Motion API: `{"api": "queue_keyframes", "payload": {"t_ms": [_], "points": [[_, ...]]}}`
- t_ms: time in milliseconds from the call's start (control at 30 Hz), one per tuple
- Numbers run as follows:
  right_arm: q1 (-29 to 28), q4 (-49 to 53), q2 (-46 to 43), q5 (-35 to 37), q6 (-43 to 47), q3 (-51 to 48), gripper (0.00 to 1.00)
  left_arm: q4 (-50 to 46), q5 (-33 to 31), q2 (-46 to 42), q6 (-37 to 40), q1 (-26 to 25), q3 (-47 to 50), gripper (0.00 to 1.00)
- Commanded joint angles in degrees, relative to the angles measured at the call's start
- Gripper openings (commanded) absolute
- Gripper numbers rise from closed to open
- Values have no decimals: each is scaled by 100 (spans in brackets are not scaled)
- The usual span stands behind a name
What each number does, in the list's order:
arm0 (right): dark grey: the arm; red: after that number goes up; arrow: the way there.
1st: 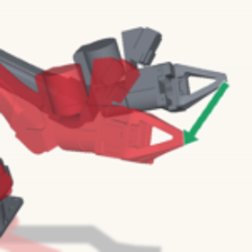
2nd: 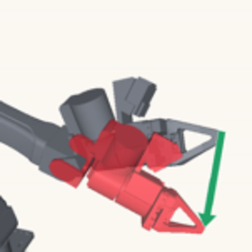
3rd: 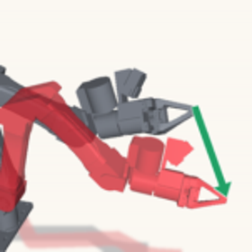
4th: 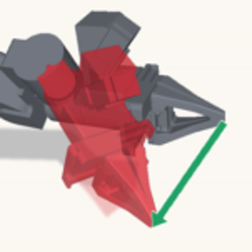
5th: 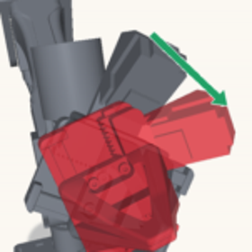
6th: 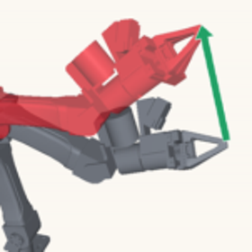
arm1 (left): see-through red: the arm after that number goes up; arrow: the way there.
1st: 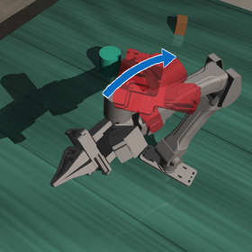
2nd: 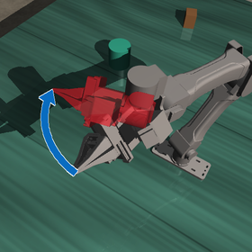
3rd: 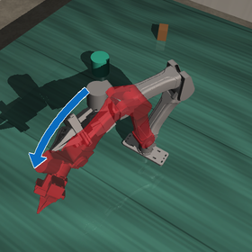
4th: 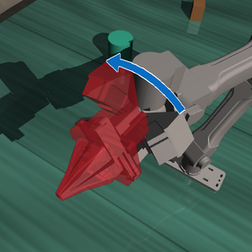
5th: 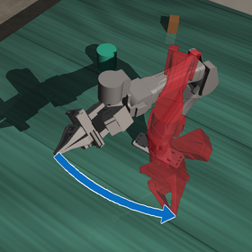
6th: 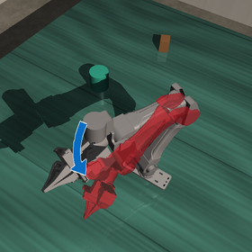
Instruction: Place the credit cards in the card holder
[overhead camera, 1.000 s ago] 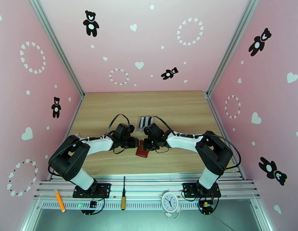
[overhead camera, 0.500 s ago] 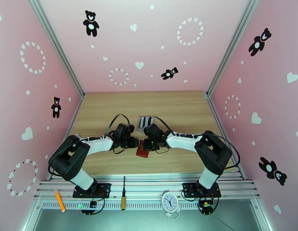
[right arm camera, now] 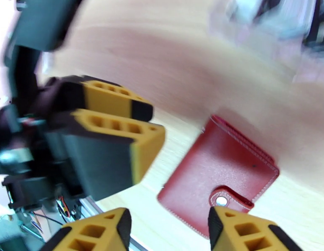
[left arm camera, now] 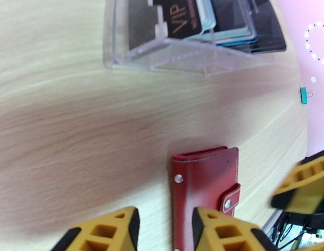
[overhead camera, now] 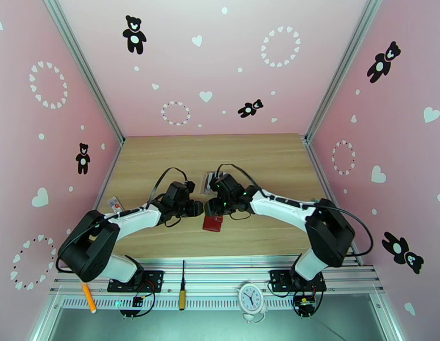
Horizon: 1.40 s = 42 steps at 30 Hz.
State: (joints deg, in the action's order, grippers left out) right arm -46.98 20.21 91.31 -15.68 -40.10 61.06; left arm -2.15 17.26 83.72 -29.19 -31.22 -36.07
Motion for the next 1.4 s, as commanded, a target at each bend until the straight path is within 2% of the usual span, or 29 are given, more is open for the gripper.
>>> {"api": "queue_keyframes", "payload": {"t_ms": [0,167,267,300,333,400,600,767,1000,1167,1300,1367], "points": [[210,682,-389,421,378,179,57,-66,-307,-222,89,79,66,52],[911,1060,-1041,830,711,103,75,-367,-420,-574,105,251,-69,75],[1432,1178,-1317,899,942,82,79,-612,-534,-833,183,374,-204,89],[1581,1198,-1369,929,997,88,80,-697,-577,-885,198,415,-257,96],[1737,1211,-1420,957,1057,82,81,-762,-600,-939,199,481,-311,98],[2014,1159,-1515,1000,1187,48,83,-795,-641,-1039,152,610,-363,98],[2545,920,-1785,1767,1447,-121,85,-791,-1212,-1290,20,891,-509,98],[3165,738,-1804,1781,1658,-223,84,-883,-2108,-1429,77,993,-661,98],[3629,61,-2334,2577,1769,-886,86,-940,-2944,-1335,265,1223,-852,98],[3762,-373,-2419,2794,2026,-1217,86,-463,-3223,-1304,908,1241,-773,98],[3762,-769,-2469,2786,2382,-1539,86,862,-3442,-1681,1665,1241,-24,98],[3772,-1040,-2506,2724,2451,-1734,86,1168,-3617,-1814,1977,1241,176,98]]}}
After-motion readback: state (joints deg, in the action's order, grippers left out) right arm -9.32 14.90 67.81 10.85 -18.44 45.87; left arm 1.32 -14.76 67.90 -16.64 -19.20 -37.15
